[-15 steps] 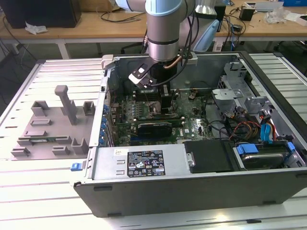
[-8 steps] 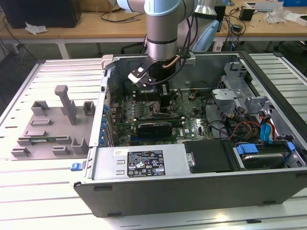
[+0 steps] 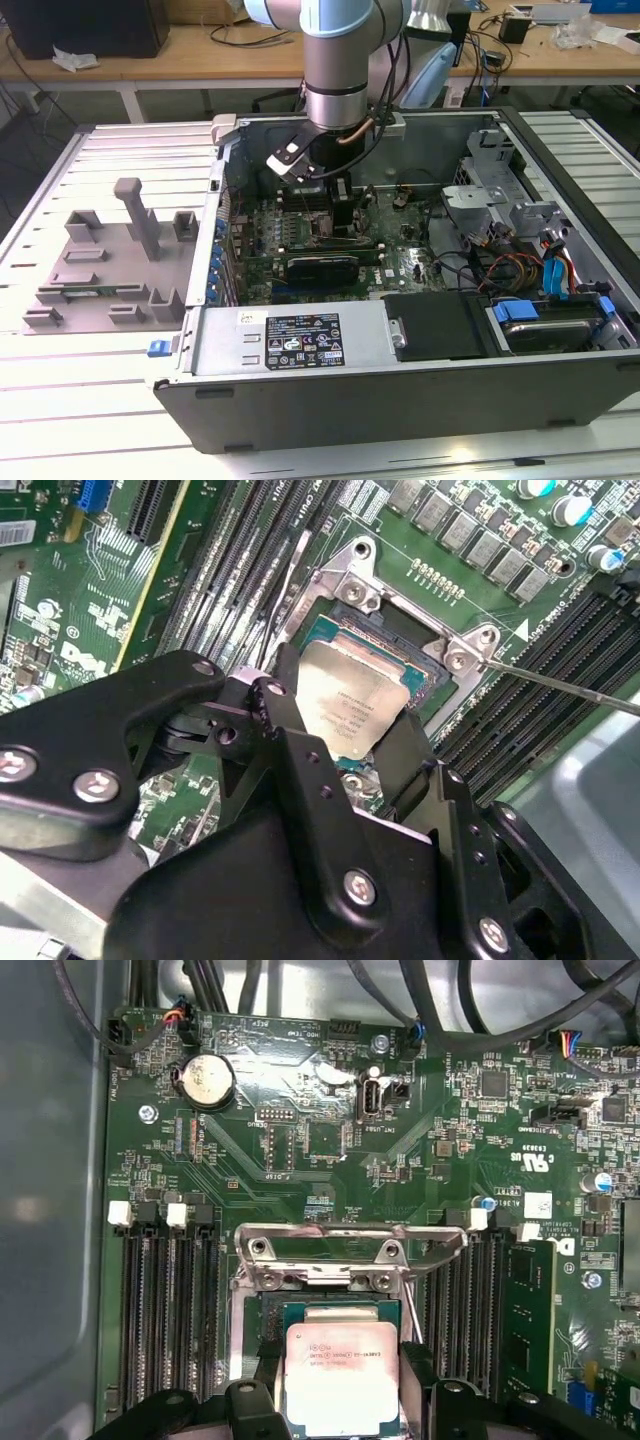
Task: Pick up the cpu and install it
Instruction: 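Place the cpu into insertion slot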
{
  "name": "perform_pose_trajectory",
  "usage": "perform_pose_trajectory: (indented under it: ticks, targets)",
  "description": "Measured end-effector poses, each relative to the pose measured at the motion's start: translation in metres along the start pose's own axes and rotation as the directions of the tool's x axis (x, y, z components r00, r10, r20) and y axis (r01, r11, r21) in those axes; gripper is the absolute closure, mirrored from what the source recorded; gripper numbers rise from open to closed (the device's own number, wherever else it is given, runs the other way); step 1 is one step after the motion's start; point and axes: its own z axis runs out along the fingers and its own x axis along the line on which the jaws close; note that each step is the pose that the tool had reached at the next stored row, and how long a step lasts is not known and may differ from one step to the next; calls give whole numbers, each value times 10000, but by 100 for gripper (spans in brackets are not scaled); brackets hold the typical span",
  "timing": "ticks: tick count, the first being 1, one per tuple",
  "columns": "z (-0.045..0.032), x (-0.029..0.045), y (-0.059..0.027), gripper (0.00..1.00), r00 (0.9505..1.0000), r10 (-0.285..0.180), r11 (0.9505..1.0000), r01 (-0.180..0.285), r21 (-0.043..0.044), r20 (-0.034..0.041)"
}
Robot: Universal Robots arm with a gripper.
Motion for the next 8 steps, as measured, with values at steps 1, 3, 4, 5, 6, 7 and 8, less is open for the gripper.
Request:
perform_pose_trajectory:
  ticks: [1,3,4,5,6,7,8]
  targets:
    - [19,14,-6,45,10000,51,10000,-51,2,-66]
    - [66,19,-2,45,9993,319,9995,-319,29,-170]
    - [70,19,-3,45,9994,311,9995,-311,30,-169]
    - [71,19,-3,45,9994,310,9995,-309,29,-169]
    - [72,20,-2,45,9994,310,9995,-309,29,-170]
    - [72,20,-2,45,9994,310,9995,-310,28,-170]
    - [72,20,-2,45,9994,310,9995,-310,28,-170]
